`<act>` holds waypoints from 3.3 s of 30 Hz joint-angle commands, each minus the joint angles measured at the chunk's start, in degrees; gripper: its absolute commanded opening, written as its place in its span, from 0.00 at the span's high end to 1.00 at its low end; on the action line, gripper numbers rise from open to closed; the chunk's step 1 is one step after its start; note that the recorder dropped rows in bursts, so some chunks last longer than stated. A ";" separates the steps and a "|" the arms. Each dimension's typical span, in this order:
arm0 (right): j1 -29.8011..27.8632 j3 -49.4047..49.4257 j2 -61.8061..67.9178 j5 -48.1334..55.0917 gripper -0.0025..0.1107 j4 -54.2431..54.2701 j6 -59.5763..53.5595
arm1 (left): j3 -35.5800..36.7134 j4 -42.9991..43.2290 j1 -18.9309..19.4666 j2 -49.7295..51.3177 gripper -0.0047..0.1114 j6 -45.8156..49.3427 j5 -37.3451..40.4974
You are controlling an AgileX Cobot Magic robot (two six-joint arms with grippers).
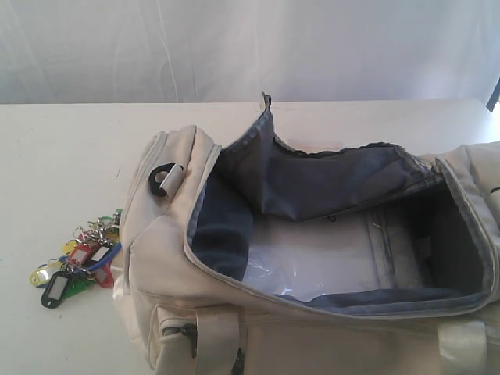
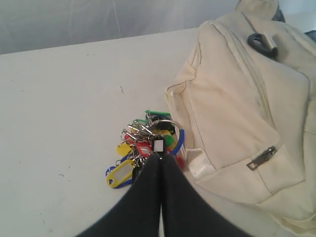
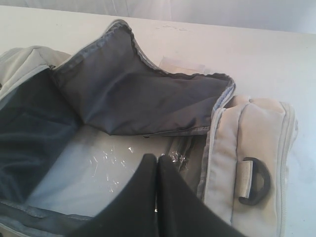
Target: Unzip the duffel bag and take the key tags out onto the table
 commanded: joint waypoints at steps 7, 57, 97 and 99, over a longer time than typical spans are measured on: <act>-0.36 0.27 -0.37 -0.19 0.98 0.16 0.01 | 12.79 3.74 0.24 -0.43 0.96 -8.11 -13.24; -0.36 0.27 -0.37 -0.25 0.98 0.16 0.01 | 15.10 15.18 -0.04 -0.43 0.96 -11.18 -12.32; -0.36 6.67 -20.07 -0.37 0.98 -13.02 0.01 | 15.10 15.00 -0.04 -0.43 0.96 -16.74 -12.32; -0.36 10.00 -22.40 -0.60 0.98 -16.37 0.01 | 15.10 15.00 -0.04 -0.43 0.96 -16.74 -12.32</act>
